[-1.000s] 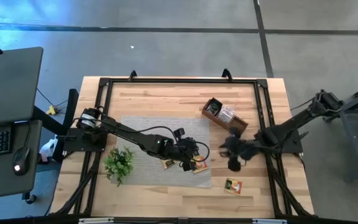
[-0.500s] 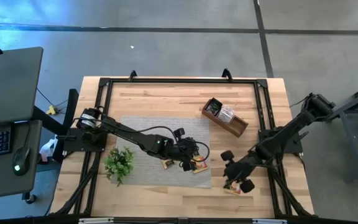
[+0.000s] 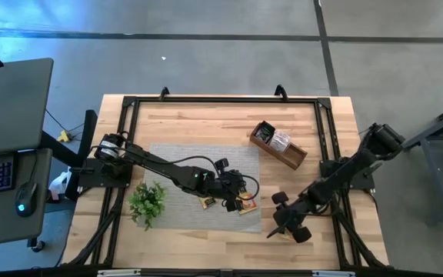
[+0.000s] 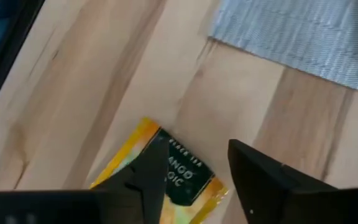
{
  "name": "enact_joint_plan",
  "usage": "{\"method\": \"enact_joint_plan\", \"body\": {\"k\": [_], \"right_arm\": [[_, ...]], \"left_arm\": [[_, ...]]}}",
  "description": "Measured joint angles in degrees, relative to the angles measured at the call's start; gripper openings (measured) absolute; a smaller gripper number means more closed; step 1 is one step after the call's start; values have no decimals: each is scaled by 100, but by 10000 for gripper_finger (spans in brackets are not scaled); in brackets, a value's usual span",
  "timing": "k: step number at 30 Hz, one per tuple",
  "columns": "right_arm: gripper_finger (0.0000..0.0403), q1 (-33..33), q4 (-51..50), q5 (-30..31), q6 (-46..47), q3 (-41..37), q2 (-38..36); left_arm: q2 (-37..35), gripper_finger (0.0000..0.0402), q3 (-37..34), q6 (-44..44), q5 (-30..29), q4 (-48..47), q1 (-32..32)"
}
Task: Pick & Place Tea
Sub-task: Put the yellow tea bag into the right section of the wooden organizer
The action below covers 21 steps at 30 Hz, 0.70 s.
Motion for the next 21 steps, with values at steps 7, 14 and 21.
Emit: {"method": "enact_joint_plan", "body": {"k": [7,14,21], "right_arm": [[196,186,-23,478,-424,-43,-8],[193,395,283,690,-352,-536,-20],[178,504,585,1108,-429,-920,-34]], "left_arm": [[0,104,0,0,0,-4,0],[0,104,0,-2,74,-4,2],[0,104,0,-2,114,-4,0]]}}
